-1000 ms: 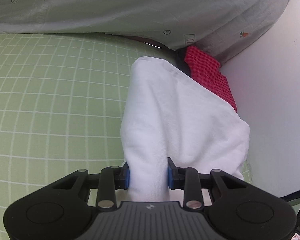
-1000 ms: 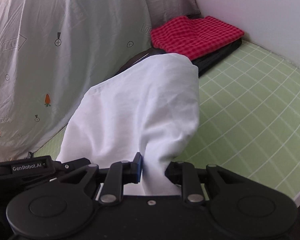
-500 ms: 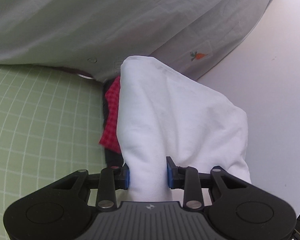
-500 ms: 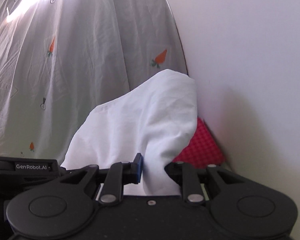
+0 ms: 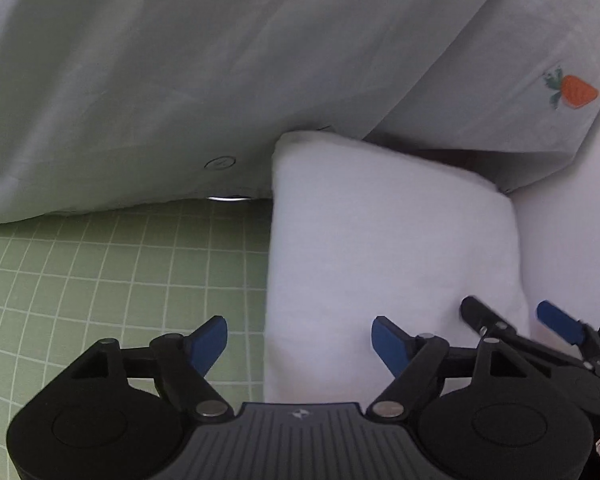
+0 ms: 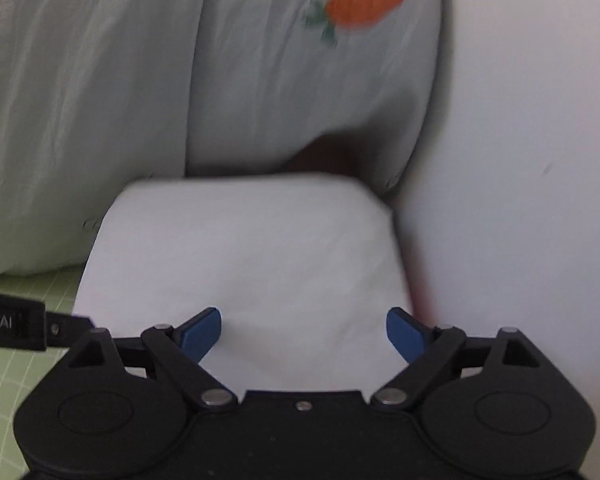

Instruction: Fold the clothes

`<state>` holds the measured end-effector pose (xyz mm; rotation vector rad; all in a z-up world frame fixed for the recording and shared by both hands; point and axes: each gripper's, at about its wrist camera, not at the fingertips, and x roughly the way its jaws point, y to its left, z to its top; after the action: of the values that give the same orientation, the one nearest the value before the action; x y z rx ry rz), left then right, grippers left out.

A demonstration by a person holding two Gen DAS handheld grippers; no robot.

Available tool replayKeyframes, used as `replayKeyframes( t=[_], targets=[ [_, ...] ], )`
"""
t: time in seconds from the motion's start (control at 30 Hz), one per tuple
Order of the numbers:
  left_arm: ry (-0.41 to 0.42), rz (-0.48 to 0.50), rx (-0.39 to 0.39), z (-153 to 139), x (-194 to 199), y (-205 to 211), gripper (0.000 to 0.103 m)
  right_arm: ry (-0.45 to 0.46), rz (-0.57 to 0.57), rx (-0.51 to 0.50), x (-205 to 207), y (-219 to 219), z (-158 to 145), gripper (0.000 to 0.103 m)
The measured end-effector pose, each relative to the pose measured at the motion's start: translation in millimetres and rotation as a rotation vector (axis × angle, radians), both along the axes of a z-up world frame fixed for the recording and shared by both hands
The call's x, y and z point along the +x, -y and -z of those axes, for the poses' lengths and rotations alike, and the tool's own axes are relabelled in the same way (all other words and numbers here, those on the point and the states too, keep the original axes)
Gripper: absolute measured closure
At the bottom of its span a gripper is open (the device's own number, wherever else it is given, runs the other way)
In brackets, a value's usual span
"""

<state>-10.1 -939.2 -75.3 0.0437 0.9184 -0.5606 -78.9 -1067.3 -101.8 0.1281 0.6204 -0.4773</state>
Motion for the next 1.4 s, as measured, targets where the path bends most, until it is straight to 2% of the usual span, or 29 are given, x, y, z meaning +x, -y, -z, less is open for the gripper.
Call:
replayKeyframes(
  t=[0.07,0.13,0.3,0.53,0.7,0.87,0.97,1.03,1.27,1.4],
  targets=[
    [0.004,0.013,0.020,10,0,-2,0.019,0.000,0.003,0.073,0,1,20,0.010],
    [0.022,0.030,0.023,14,-2,-5,0.014,0.020,0.016,0.100,-6,0,23,0.005],
    [0.062,0.110,0.053,12,-12,-11,0.013,-0.027,0.006,0.122,-12,-10,19,0.002],
    [0.066,0.105,0.047,-7,-39,-43,0.012,-0.096,0.009,0.170,-49,-33,19,0.002],
    [0.077,0.109,0.031,-23,-78,-75,0.009,-0.149,-0.001,0.174,-99,-63,13,0.002],
    [0.104,0.119,0.006,-38,-128,-112,0.000,-0.094,0.007,0.284,-163,-88,0,0.002],
    [0.140,0.143,0.004,-44,-158,-130,0.000,-0.064,-0.009,0.274,-200,-107,-10,0.001],
    [0.165,0.162,0.012,-46,-177,-140,0.000,-0.067,0.019,0.236,-220,-117,-15,0.000],
    [0.164,0.215,0.020,-47,-220,-166,0.000,-0.057,0.079,0.157,-264,-149,-29,0.000],
    [0.165,0.234,0.021,-48,-235,-178,0.000,-0.054,0.105,0.148,-285,-162,-31,0.000]
  ],
)
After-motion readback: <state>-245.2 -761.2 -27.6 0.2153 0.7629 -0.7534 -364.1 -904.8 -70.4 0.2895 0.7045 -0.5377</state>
